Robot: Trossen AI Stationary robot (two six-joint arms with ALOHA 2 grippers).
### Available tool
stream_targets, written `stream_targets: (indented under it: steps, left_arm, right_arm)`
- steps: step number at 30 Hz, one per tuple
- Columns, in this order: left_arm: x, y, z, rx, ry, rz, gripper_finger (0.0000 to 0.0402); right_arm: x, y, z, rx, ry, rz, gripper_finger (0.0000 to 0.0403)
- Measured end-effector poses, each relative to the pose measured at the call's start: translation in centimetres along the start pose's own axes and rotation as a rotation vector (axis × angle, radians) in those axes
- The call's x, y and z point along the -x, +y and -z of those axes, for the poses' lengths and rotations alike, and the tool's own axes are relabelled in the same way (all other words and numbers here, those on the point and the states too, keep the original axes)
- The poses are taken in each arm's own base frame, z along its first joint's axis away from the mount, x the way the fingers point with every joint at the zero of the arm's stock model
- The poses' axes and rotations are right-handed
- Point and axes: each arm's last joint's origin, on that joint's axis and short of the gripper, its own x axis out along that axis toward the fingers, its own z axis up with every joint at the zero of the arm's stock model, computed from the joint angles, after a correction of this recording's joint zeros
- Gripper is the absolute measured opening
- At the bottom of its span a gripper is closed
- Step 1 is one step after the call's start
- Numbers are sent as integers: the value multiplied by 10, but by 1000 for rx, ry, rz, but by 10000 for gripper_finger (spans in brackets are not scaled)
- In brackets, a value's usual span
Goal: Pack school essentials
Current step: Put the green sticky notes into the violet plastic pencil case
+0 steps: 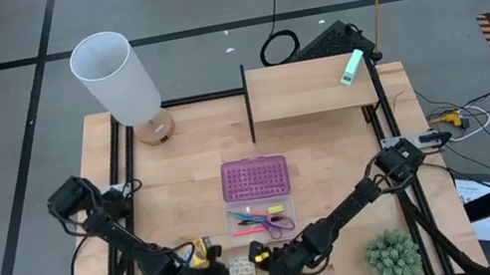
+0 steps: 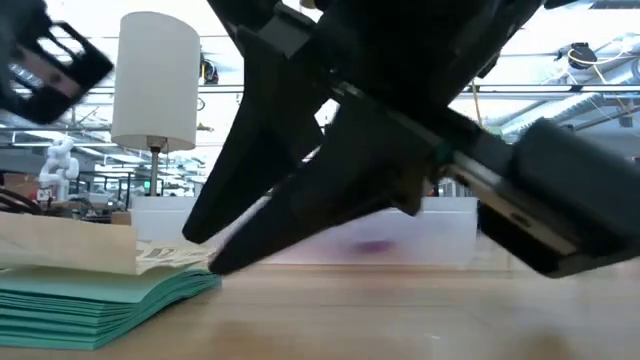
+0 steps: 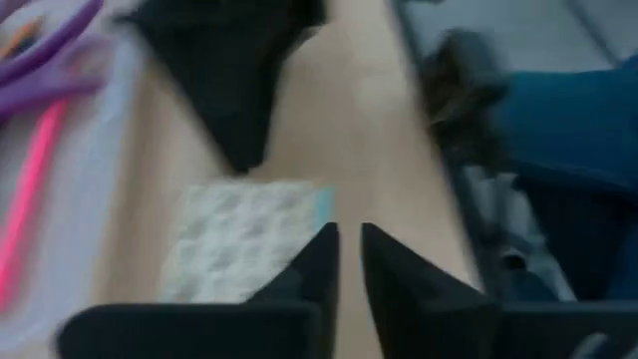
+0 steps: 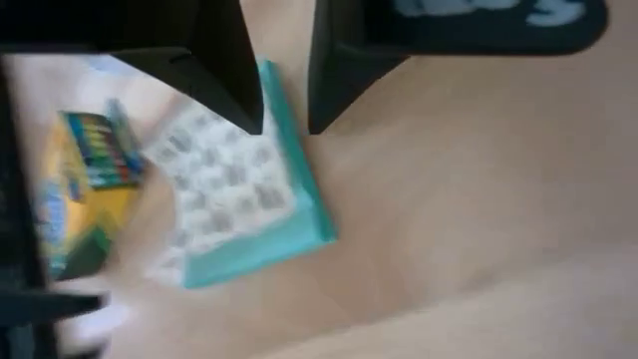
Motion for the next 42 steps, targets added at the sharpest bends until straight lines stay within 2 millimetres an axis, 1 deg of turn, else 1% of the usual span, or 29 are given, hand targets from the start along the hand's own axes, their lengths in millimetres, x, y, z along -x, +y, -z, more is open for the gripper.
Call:
stream_targets:
  steps: [2,4,8,11,14,19,23,31,33,37,42]
  left_arm:
    - [2,-6,1,-26,-42,4,96]
    - [2,-11,-3,-31,-68,4,142]
    - [-9,-20,-5,-90,-22,-45,227]
    - [-20,-28,-12,-138,35,-104,270]
    - [-31,-34,-13,-186,145,-185,292]
    - [-43,-42,-15,-231,273,-256,289]
    - [-47,-38,-6,-209,370,-317,277]
    - [-49,-33,-6,-169,385,-340,275]
    - [-51,-29,-7,-164,390,-349,268]
    - [-53,-23,-7,-139,406,-343,233]
    - [-54,-24,-6,-156,414,-323,163]
  right_arm:
    - [-1,0,2,-20,-6,-28,91]
    - [-1,-1,3,-45,-4,-33,101]
    - [-2,-2,5,-81,-1,-32,110]
    - [-2,-3,5,-117,0,-30,111]
    - [-3,-6,7,-144,2,-27,111]
    - [-3,-7,9,-168,7,-28,106]
    - [-3,-7,8,-170,-11,-46,105]
    - [-4,-7,9,-193,-19,-62,105]
    - [-3,-6,9,-193,-21,-65,105]
    - [-3,-6,9,-193,-20,-66,105]
    - [-3,-6,9,-192,-18,-68,105]
